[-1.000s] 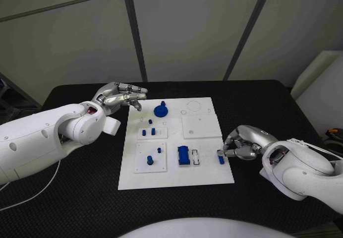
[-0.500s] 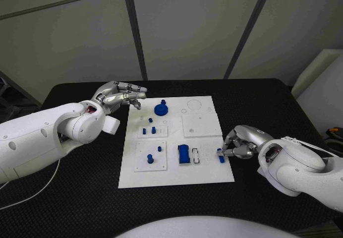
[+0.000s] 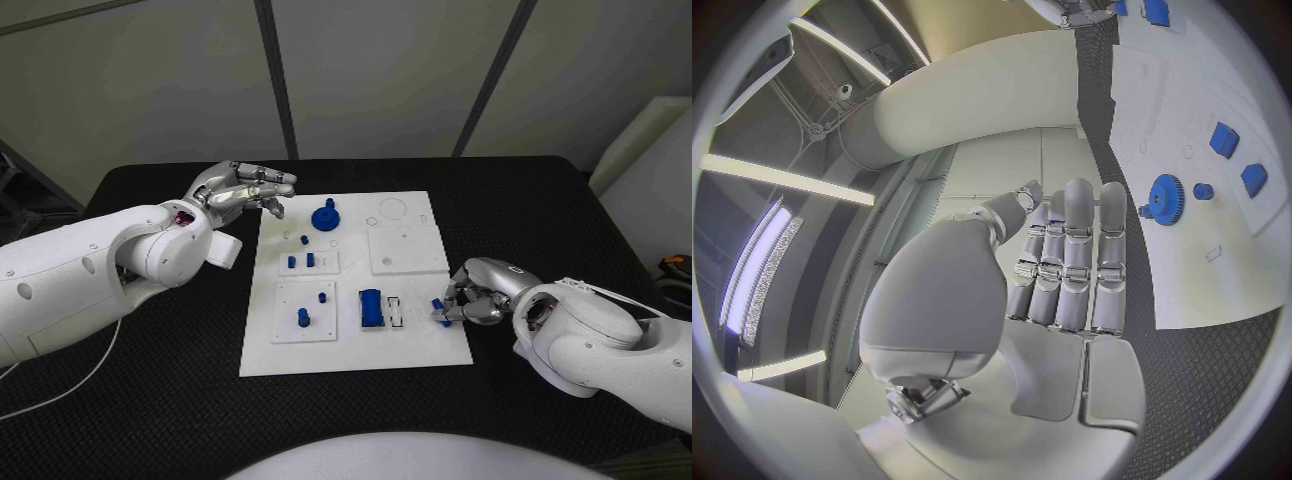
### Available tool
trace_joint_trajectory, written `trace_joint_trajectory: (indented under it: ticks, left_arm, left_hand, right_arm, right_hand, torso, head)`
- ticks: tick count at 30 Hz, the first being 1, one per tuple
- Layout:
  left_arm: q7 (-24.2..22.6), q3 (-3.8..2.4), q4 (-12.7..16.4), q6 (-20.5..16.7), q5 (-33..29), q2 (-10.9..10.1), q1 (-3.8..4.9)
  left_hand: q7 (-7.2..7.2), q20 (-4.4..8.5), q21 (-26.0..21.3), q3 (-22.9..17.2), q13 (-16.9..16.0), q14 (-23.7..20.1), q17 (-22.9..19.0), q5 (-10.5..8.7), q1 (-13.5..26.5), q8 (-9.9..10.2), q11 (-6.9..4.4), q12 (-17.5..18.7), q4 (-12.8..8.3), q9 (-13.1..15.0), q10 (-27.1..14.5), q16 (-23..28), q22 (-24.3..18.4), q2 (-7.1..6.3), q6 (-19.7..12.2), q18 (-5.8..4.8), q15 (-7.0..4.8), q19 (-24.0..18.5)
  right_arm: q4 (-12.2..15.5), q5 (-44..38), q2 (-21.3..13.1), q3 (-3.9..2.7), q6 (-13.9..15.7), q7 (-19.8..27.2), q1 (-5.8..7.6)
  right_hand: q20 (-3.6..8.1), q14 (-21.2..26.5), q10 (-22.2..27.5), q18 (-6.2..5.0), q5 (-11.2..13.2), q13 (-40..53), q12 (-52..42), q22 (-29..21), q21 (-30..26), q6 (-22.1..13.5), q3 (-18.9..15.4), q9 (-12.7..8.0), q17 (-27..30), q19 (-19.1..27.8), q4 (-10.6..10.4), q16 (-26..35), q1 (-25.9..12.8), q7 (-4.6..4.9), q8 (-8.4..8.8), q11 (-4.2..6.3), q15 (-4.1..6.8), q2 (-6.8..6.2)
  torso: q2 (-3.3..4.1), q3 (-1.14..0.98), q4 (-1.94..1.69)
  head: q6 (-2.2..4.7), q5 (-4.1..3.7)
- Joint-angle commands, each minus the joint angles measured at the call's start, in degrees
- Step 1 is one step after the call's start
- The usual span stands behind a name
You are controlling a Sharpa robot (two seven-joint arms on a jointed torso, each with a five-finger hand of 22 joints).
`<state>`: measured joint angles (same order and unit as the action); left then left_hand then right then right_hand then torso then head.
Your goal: Assemble the parts on the task board
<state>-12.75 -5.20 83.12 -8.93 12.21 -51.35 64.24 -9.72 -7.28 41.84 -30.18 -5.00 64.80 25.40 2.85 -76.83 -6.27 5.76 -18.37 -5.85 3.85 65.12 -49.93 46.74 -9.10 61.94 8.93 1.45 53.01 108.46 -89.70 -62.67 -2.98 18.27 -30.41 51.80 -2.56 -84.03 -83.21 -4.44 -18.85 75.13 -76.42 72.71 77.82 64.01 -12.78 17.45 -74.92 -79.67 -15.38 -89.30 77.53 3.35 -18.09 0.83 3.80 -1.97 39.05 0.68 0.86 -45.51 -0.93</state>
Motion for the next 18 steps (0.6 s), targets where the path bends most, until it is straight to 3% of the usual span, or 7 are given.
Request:
trace_joint_trajectory:
  ticks: [1, 5, 8, 14, 18]
  left_arm:
    - [-0.2, -0.04, 0.1, 0.6, -0.1, -0.1, 0.04]
    - [-0.1, -0.04, 0.2, 0.6, -0.1, -0.1, 0.04]
    - [-0.1, -0.04, 0.2, 0.6, -0.1, -0.2, 0.03]
    - [-0.1, -0.04, 0.3, 0.7, -0.1, -0.3, 0.03]
    - [-0.1, -0.04, 0.3, 0.7, -0.1, -0.4, 0.01]
  left_hand:
    - [-0.14, -0.14, 0.0, 0.1, 0.1, -0.4, -0.1, 0.14, 0.2, 0.4, -0.13, 0.1, -0.1, 0.0, -0.4, -0.1, 0.1, 0.47, -0.3, 1.37, 0.05, -0.3]
    - [-0.14, -0.14, 0.0, 0.1, 0.1, -0.4, -0.1, 0.14, 0.2, 0.4, -0.13, 0.1, -0.1, 0.0, -0.4, -0.1, 0.1, 0.47, -0.3, 1.37, 0.05, -0.3]
    - [-0.14, -0.14, 0.0, 0.1, 0.1, -0.4, -0.1, 0.14, 0.2, 0.4, -0.13, 0.1, -0.1, 0.0, -0.4, -0.1, 0.1, 0.47, -0.3, 1.37, 0.05, -0.3]
    - [-0.14, -0.14, 0.0, 0.1, 0.1, -0.4, -0.1, 0.14, 0.2, 0.4, -0.13, 0.1, -0.1, 0.0, -0.4, -0.1, 0.1, 0.47, -0.3, 1.37, 0.05, -0.3]
    - [-0.14, -0.14, 0.0, 0.1, 0.1, -0.4, -0.1, 0.14, 0.2, 0.4, -0.13, 0.1, -0.1, 0.0, -0.4, -0.1, 0.1, 0.47, -0.3, 1.37, 0.05, -0.3]
  right_arm:
    - [-0.3, -1.6, 0.3, 0.35, -4.1, -1.3, -0.55]
    - [-0.4, -2.7, 0.7, 0.35, -4.6, -1.5, -0.7]
    - [-0.5, -4.2, 1.1, 0.35, -5.0, -1.8, -0.81]
    - [-0.4, -7.5, 1.9, 0.35, -5.1, -2.6, -0.96]
    - [0.0, -9.1, 2.2, 0.35, -4.2, -3.6, -1.0]
  right_hand:
    - [0.36, -5.6, 0.3, 0.32, -0.4, 3.5, 0.3, -0.1, -0.2, 0.0, 0.0, 0.0, -13.5, 0.2, 0.5, 0.1, 0.9, -0.14, 0.29, 0.09, 0.54, 0.04]
    - [0.4, -5.6, 0.3, 0.31, -1.1, 3.4, 0.4, -0.2, -0.3, -0.2, 0.0, 0.3, -13.5, 0.3, 0.9, 0.1, 1.9, -0.13, 0.25, 0.1, 0.56, 0.02]
    - [0.51, -5.6, 0.5, 0.28, -3.6, 3.3, 0.6, -0.3, -0.4, -0.5, 0.8, 0.6, -13.5, 0.3, 2.6, 0.1, 5.0, -0.27, 0.23, 0.27, 0.71, 0.1]
    - [0.67, -5.6, 0.8, 0.32, -3.2, 3.2, 1.0, -0.1, -0.4, -0.6, 3.2, 1.0, -13.6, 0.2, 4.7, 0.1, 9.4, -0.33, 0.36, 0.37, 0.83, 0.86]
    - [0.68, -5.6, 0.9, 0.34, -4.8, 3.2, 1.2, -0.1, -0.4, -0.6, 4.5, 1.1, -13.6, 0.2, 4.8, 0.1, 10.1, -0.24, 0.57, 0.33, 0.79, 0.84]
  torso:
    - [0.01, 0.01, 0.0]
    - [0.03, 0.03, 0.01]
    - [0.02, 0.04, -0.02]
    - [-0.02, 0.01, -0.04]
    - [-0.05, 0.01, 0.01]
  head:
    - [-0.09, 0.07]
    - [-0.14, 0.11]
    - [-0.21, 0.19]
    - [-0.38, 0.39]
    - [-0.4, 0.48]
